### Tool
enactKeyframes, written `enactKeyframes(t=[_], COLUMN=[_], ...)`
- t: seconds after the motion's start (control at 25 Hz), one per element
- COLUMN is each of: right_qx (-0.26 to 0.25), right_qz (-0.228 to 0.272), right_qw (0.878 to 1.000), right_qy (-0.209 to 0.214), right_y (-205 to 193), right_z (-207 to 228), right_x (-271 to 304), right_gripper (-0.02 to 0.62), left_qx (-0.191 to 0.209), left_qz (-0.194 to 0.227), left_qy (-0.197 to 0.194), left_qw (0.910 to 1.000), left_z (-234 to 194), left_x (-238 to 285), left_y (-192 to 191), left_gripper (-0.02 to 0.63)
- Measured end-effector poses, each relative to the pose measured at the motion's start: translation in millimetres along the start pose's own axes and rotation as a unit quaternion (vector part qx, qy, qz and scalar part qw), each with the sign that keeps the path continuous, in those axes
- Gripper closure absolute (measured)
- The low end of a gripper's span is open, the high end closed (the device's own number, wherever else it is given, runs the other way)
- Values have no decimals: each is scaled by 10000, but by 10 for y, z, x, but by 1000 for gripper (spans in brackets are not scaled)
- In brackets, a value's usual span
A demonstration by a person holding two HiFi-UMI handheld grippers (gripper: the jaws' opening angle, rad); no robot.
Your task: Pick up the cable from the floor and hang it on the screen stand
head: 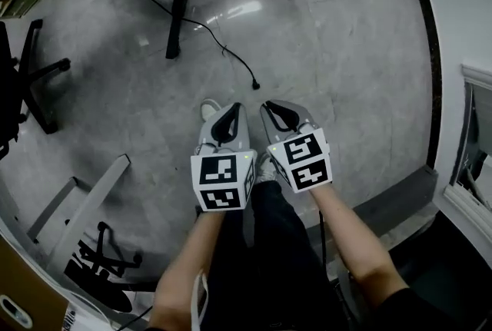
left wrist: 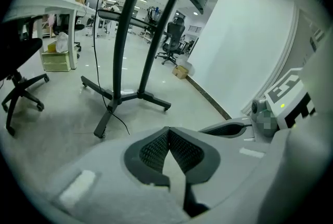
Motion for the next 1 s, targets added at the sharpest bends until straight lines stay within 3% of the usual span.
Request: enactKeyframes(t=[0.44, 1.0], right_qx=[112, -105], right_qz=[-467, -1034], right_qw=[9987, 9944], right_qy=[-184, -189], right_y=[-647, -1461], right_z=[301, 801], right_x=[1015, 2327], right_gripper=[559, 542], left_qx=[-152, 286], left_qz=[-384, -881], left_qy=[45, 136], left_qw=[9991, 9956], left_z=[-586, -1043], left_x=[863, 1840], left_y=[-617, -1230], left_gripper=[604, 604])
Point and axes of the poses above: the fingertips, and each gripper's own axes: x forward along the fingers, z to its right, y out of its top, the point moved 3 cm from there along -x, backward along the fingers, and after that the axes turned 3 degrees about z, right-handed, at the moved point
